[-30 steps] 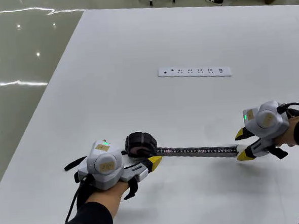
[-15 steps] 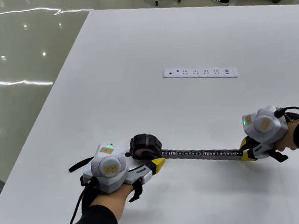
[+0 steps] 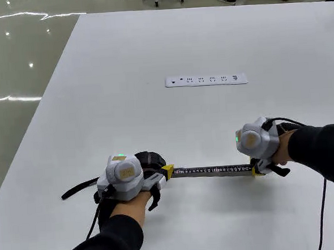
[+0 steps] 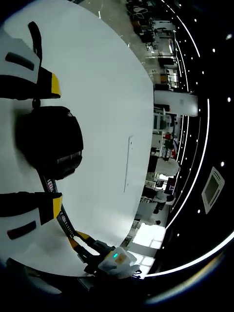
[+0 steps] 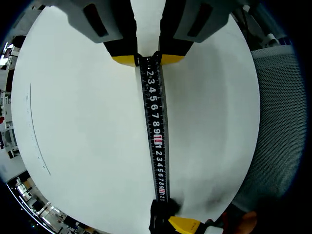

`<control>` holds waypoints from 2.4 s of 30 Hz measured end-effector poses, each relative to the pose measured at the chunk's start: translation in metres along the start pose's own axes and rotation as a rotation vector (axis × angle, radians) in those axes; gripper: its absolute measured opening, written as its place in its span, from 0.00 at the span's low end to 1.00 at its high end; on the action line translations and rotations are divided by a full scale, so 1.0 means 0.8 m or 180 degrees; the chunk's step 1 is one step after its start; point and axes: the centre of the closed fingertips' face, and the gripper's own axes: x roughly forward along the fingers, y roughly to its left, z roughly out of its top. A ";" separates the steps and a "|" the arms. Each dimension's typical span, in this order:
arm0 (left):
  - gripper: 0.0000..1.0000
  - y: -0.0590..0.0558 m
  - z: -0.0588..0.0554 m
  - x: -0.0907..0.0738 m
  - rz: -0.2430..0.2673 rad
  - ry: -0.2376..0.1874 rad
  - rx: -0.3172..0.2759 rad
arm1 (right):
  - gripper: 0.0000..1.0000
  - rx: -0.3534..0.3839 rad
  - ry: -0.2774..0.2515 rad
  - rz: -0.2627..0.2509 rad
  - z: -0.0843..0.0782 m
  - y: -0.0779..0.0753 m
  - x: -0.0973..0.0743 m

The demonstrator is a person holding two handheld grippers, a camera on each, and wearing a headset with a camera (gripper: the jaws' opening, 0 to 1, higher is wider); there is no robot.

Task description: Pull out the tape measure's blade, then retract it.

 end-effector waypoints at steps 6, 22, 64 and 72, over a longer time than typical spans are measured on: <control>0.64 0.005 -0.002 0.008 0.0147 0.0096 0.0090 | 0.12 0.0096 0.0023 0.0024 -0.001 -0.001 -0.001; 0.58 0.006 -0.006 0.009 0.0187 0.0209 0.0203 | 0.11 0.0132 -0.0179 0.0035 -0.001 0.000 0.000; 0.59 0.004 -0.009 0.009 0.0079 0.0323 0.0128 | 0.10 0.0083 -0.0477 0.0012 0.044 0.005 0.003; 0.59 0.004 -0.009 0.009 0.0074 0.0325 0.0130 | 0.10 0.0112 -0.0563 0.0025 0.059 0.007 0.005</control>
